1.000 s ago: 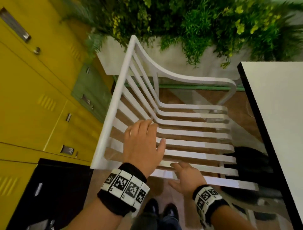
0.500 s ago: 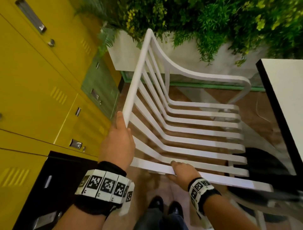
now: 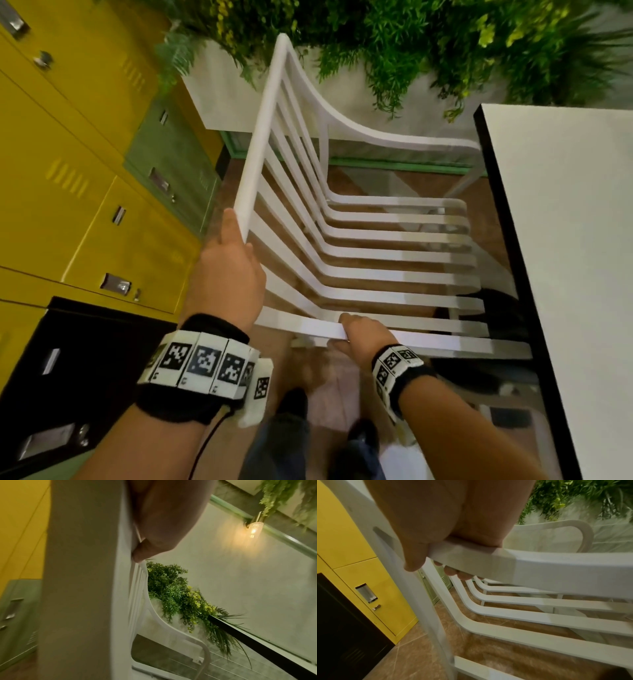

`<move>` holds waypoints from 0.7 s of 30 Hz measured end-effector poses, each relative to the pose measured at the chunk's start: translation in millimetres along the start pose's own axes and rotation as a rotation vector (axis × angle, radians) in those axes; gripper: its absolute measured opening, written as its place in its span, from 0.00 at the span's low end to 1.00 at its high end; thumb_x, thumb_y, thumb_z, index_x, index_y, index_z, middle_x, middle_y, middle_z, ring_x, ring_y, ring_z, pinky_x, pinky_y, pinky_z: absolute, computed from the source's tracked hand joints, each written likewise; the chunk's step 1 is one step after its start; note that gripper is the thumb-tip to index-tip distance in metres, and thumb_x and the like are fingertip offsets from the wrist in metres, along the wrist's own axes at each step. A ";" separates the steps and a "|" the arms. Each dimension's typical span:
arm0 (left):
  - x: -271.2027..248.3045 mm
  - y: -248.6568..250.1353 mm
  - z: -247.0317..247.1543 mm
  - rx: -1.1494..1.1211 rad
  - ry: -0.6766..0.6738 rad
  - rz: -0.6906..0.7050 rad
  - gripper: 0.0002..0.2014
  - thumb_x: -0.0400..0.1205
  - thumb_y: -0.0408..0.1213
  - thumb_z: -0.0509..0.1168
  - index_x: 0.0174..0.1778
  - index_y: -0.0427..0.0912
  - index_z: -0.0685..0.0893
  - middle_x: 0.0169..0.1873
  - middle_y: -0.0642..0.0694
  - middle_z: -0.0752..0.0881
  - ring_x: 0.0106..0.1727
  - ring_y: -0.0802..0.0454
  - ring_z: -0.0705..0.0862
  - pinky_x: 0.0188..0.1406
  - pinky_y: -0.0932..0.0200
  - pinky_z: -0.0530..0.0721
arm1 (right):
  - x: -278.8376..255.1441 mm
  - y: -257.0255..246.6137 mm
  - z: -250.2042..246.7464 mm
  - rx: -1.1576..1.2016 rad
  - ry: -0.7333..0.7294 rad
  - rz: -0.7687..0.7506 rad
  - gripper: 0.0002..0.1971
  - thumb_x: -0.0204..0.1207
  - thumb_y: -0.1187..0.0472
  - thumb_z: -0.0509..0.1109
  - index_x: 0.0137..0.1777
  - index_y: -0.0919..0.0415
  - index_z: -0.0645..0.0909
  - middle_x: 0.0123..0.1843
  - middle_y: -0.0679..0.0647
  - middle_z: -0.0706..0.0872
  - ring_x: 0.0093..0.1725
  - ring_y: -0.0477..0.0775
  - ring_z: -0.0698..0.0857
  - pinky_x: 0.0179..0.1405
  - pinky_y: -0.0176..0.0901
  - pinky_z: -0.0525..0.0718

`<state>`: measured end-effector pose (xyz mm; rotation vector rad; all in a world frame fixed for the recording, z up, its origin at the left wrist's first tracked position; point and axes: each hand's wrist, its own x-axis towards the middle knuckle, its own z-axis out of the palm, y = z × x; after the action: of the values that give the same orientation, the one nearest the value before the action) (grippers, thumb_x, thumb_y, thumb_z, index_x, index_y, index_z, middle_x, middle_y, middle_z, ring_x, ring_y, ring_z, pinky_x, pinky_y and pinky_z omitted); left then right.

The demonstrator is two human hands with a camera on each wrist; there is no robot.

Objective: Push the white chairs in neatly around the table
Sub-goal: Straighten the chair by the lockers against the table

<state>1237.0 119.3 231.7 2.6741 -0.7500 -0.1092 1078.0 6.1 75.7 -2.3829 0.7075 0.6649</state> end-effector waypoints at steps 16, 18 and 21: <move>-41.2 -18.7 -3.9 0.020 0.009 -0.055 0.25 0.83 0.36 0.60 0.77 0.39 0.62 0.51 0.26 0.82 0.47 0.26 0.82 0.39 0.35 0.82 | -23.0 -8.5 30.6 -0.077 -0.033 -0.047 0.18 0.80 0.52 0.64 0.65 0.60 0.70 0.62 0.62 0.83 0.58 0.64 0.82 0.58 0.55 0.78; -35.5 -14.7 -3.6 -0.005 0.003 -0.040 0.25 0.84 0.35 0.60 0.77 0.39 0.62 0.52 0.27 0.82 0.48 0.27 0.82 0.41 0.36 0.82 | -21.2 -5.5 27.6 -0.050 -0.030 -0.035 0.20 0.80 0.48 0.64 0.65 0.59 0.70 0.62 0.61 0.83 0.58 0.64 0.82 0.58 0.56 0.79; -30.1 -9.4 -4.4 -0.039 0.013 -0.024 0.24 0.84 0.35 0.60 0.76 0.40 0.62 0.51 0.29 0.82 0.48 0.30 0.81 0.41 0.39 0.81 | -18.3 -2.3 25.7 -0.047 -0.014 -0.018 0.20 0.80 0.46 0.64 0.64 0.58 0.70 0.60 0.61 0.84 0.56 0.64 0.83 0.56 0.55 0.81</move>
<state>1216.6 143.7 231.7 2.6444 -0.7044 -0.1112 1058.3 30.0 68.8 -2.4220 0.6709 0.6968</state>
